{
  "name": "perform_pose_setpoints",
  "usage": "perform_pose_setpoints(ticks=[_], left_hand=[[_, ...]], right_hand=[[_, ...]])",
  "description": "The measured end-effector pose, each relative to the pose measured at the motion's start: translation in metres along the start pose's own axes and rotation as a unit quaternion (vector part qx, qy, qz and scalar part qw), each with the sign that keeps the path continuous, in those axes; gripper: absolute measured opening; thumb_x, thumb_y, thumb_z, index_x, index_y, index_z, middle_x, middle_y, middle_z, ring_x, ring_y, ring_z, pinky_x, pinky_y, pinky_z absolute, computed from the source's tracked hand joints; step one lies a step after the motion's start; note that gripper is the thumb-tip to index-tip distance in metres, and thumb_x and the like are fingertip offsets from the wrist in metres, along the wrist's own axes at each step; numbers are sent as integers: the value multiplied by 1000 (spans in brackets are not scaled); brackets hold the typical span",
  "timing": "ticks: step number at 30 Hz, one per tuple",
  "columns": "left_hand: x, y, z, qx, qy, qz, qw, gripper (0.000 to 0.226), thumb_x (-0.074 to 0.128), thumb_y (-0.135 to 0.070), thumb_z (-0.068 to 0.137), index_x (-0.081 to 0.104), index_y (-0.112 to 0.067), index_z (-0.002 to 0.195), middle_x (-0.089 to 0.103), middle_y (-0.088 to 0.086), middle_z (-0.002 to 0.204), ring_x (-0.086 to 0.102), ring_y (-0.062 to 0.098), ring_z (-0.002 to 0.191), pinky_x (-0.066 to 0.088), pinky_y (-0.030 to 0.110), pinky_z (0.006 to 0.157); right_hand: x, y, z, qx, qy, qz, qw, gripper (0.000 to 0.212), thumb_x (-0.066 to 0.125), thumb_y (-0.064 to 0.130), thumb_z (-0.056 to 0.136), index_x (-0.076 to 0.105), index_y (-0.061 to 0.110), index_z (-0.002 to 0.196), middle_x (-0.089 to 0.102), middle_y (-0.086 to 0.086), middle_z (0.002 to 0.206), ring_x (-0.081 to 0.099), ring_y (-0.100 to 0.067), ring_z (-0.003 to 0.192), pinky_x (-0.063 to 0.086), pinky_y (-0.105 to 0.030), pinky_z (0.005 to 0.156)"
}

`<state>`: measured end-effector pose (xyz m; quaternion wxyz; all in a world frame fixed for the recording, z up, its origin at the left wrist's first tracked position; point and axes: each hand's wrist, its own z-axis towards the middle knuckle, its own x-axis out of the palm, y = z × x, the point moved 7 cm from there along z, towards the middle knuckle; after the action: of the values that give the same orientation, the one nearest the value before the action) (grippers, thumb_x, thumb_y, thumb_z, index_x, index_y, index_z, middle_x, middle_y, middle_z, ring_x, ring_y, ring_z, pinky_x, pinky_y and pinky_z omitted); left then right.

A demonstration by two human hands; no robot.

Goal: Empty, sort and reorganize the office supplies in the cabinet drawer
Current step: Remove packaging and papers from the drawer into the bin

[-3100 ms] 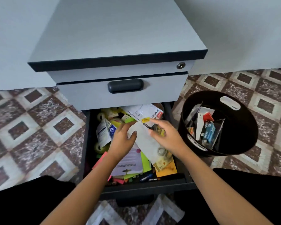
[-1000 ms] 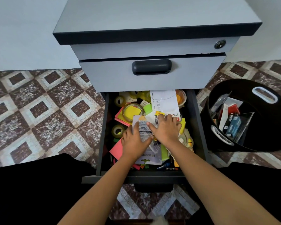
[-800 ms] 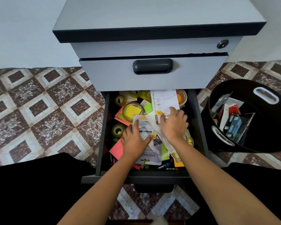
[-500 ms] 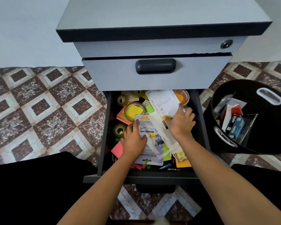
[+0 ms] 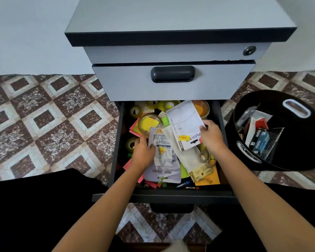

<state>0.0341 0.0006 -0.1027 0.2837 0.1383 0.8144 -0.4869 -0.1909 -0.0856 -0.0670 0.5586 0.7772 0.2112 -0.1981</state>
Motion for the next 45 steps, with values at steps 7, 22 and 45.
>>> perform_pose_setpoints(ticks=[7,22,45], left_hand=[[2,9,-7,-1,-10,-37,999,55,46,-22,95,26,-18,146,46,17,135,52,33,113,44,33,74],[10,10,-25,6,10,-3,1000,71,64,-36,86,29,-17,144,32,11,145,19,21,137,30,38,106],[6,5,-28,-1,21,-203,979,83,68,-9,84,14,-14,147,38,-10,127,42,9,119,45,27,95]], right_hand=[[18,-25,-51,134,102,155,973,19,48,8,96,58,14,110,66,-5,91,62,-17,71,47,-29,56],[60,-33,-70,-8,115,-334,935,77,40,59,91,5,26,151,3,-14,157,7,-35,141,14,-48,113],[57,-7,-63,0,77,-174,982,81,67,44,82,25,15,144,28,-14,134,49,-32,114,44,-31,86]])
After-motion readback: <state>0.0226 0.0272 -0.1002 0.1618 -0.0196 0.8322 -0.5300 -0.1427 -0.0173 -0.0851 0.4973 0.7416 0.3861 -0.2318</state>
